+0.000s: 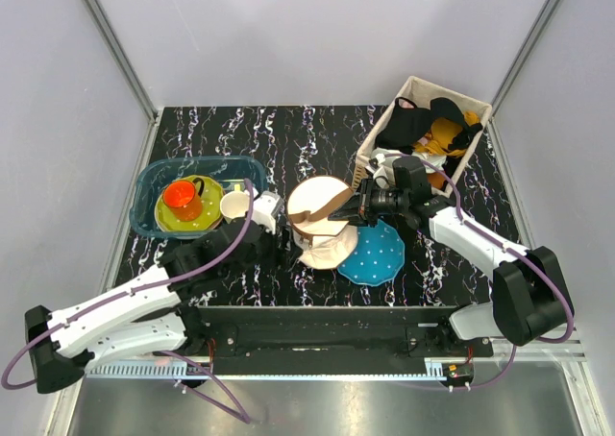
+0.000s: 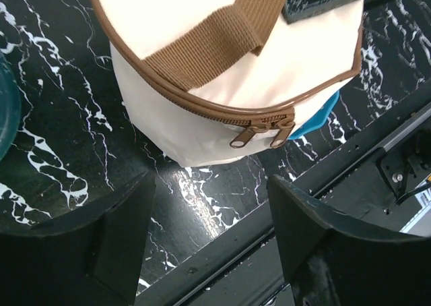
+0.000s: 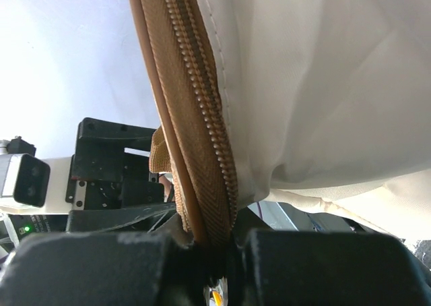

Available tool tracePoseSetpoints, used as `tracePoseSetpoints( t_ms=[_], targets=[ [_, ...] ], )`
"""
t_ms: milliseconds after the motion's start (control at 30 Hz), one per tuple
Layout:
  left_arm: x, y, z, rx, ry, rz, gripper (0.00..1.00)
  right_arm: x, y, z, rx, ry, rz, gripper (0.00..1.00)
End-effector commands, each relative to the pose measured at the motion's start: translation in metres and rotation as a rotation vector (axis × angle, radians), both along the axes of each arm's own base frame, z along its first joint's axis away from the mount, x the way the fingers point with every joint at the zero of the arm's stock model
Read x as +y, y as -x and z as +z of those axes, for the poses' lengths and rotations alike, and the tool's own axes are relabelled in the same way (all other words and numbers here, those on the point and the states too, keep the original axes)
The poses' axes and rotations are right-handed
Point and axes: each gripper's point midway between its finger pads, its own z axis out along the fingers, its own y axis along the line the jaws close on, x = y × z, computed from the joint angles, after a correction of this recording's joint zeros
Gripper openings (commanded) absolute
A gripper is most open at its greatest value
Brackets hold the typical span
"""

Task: Unzip the laundry bag and remove the bra

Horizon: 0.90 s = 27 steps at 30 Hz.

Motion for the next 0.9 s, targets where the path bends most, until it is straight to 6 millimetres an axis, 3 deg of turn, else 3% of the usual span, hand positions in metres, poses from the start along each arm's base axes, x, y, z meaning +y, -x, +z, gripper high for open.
tracePoseSetpoints(
  t_ms=[0,167,200,533,733,767,867],
  targets=[
    [-0.009,-0.003,0.003,-0.019,-0.008,-0.035,0.68,0.004,0.0,0.025,-0.101,-0.056,0.036,0.0],
    [-0.025,-0.002,0.006,-0.001,0.055,-0.066,0.64,0.003,0.001,0.023,-0.098,-0.054,0.038,0.0],
    [-0.028,-0.004,0.008,-0.006,0.075,-0.059,0.59,0.003,0.002,0.024,-0.099,-0.056,0.039,0.0],
    [-0.042,-0.016,0.015,-0.009,0.115,-0.077,0.48,0.002,0.006,0.027,-0.107,-0.059,0.039,0.0],
    [-0.045,-0.019,0.017,-0.013,0.113,-0.078,0.26,0.001,0.008,0.025,-0.105,-0.056,0.037,0.0],
    [-0.043,-0.019,0.018,-0.012,0.116,-0.071,0.17,0.0,0.008,0.024,-0.106,-0.055,0.034,0.0],
    [-0.039,-0.02,0.026,-0.028,0.131,-0.05,0.13,0.0,0.009,0.021,-0.1,-0.052,0.036,0.0]
  ],
)
